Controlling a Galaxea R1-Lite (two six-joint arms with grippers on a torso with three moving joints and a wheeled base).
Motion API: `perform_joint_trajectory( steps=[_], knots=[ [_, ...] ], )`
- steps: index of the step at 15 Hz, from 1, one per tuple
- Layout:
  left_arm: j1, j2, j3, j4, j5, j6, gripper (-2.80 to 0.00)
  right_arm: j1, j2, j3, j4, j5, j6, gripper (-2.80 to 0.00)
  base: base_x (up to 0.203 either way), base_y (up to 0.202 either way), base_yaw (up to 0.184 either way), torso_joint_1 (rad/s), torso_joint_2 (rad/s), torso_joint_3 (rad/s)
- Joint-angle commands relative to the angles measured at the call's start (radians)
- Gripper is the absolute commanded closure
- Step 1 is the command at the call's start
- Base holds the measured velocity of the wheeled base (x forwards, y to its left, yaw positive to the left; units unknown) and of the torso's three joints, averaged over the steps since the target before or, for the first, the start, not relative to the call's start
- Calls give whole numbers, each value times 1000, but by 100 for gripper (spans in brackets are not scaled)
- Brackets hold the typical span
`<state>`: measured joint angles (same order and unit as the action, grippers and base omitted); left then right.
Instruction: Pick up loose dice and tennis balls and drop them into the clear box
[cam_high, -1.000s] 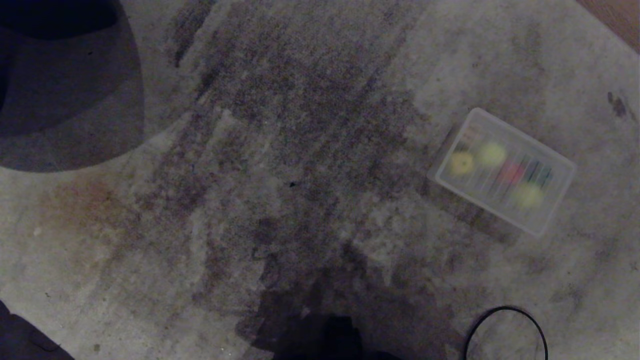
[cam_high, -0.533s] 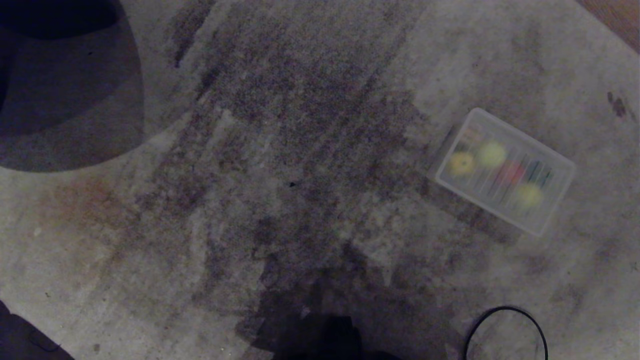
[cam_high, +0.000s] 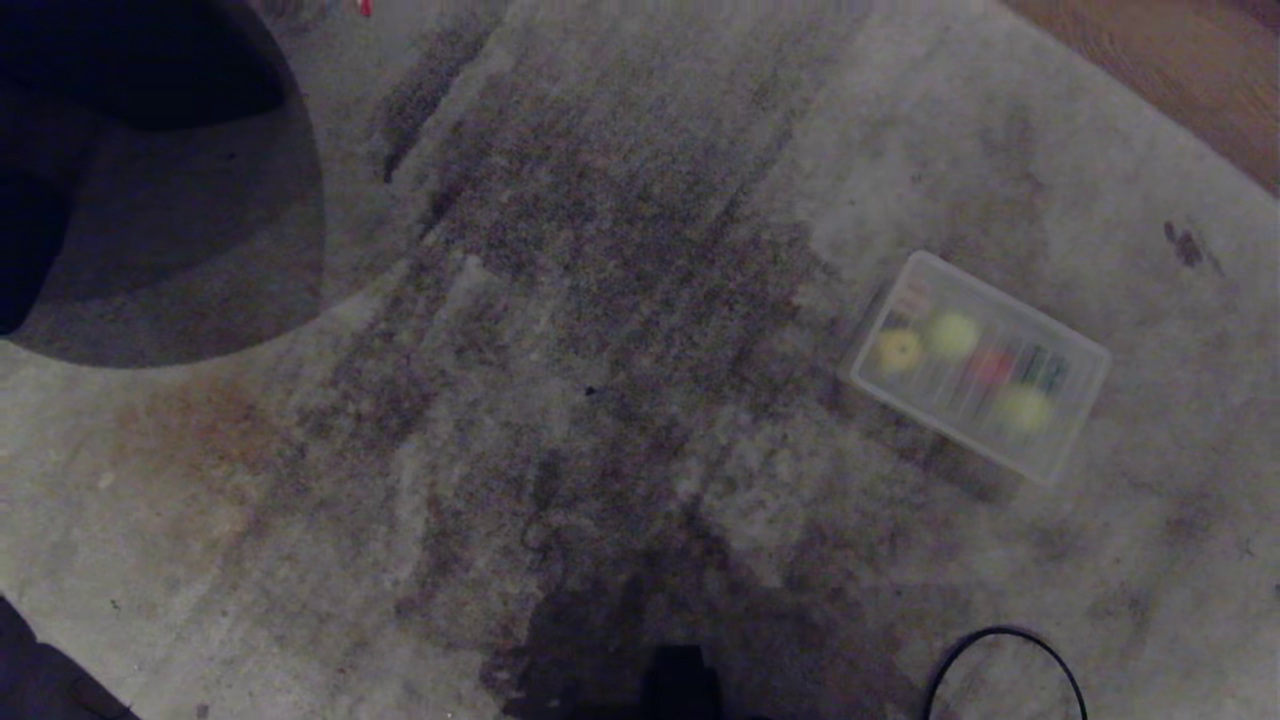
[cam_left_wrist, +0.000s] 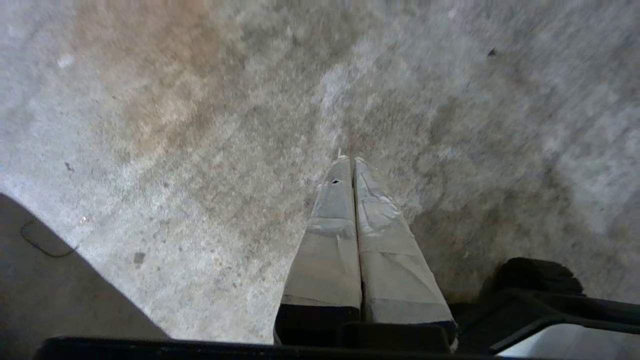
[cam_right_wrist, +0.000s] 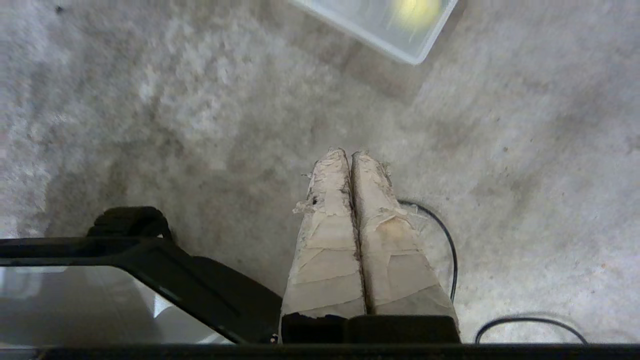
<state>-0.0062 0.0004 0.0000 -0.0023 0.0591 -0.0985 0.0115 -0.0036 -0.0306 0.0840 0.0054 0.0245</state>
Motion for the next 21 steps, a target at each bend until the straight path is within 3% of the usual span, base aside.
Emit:
perform_joint_trajectory(
  steps=[1,21],
  knots=[
    [0,1,2,-1,1,2,0,1,4,0,0,1,0,0,0,0,0,4,0,198],
    [0,1,2,-2,1,-1,0,0,4,0,1,1,0,0,0,0,0,2,2,203]
  ],
)
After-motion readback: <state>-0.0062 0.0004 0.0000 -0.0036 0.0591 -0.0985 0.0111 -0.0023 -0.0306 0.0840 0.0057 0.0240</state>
